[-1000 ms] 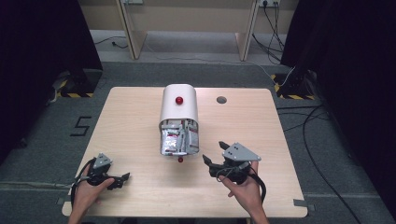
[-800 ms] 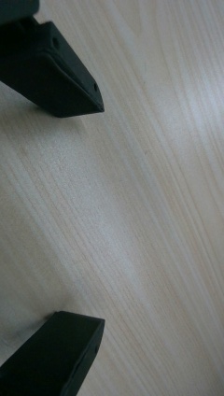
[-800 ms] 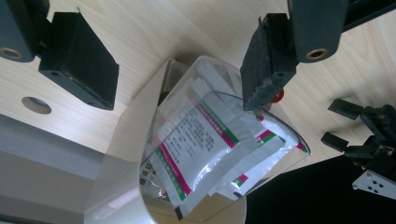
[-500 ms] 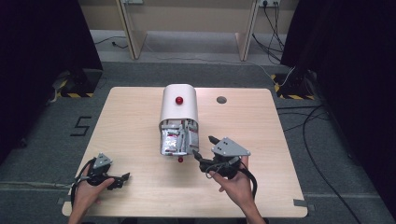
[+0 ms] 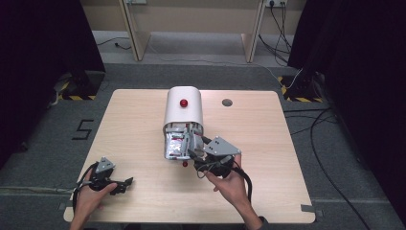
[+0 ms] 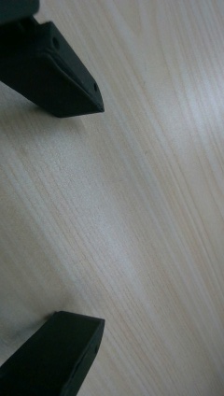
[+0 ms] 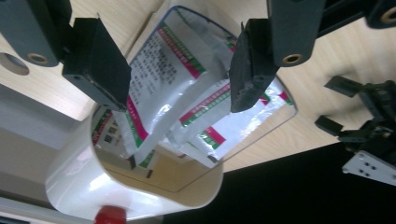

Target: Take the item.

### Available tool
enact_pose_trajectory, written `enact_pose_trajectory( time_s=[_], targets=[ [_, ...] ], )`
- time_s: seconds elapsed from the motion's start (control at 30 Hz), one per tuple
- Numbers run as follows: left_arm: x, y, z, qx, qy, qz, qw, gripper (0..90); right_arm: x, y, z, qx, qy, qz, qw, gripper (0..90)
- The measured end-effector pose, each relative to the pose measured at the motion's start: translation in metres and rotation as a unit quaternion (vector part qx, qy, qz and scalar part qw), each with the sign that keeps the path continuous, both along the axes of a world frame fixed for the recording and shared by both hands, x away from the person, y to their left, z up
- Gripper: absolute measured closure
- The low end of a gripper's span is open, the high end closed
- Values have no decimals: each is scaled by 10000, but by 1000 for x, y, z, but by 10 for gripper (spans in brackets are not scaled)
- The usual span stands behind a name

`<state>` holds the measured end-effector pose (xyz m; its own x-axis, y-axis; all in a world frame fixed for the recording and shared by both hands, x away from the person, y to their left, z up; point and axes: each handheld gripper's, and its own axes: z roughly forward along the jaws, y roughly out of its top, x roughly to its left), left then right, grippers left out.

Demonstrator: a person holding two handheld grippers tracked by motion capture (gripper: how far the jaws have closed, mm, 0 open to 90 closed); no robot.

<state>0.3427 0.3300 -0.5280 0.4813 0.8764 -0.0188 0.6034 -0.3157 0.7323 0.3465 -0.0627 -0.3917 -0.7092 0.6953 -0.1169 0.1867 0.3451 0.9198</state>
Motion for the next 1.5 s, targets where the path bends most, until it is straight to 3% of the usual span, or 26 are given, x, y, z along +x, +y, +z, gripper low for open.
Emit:
enact_pose_trajectory(
  time_s=[0.4,0.7,0.9,1.13,1.27,1.5],
  targets=[
    [0,0,0,0,1,1,10000,0,3,-4,1,-163,-234,-226,9993,544],
    [0,0,0,-1,1,2,10000,0,8,2,-10,-255,-311,-276,9988,595],
    [0,0,0,0,0,1,10000,0,7,4,-12,-366,-444,-256,9980,661],
    [0,0,0,-1,3,3,10000,0,9,-1,-14,-273,-505,-233,9981,748],
    [0,0,0,2,0,0,10000,0,8,-1,-13,-355,-587,-151,9975,785],
    [0,0,0,7,7,0,10000,0,2,-7,-4,-239,-747,-26,9969,843]
  ],
)
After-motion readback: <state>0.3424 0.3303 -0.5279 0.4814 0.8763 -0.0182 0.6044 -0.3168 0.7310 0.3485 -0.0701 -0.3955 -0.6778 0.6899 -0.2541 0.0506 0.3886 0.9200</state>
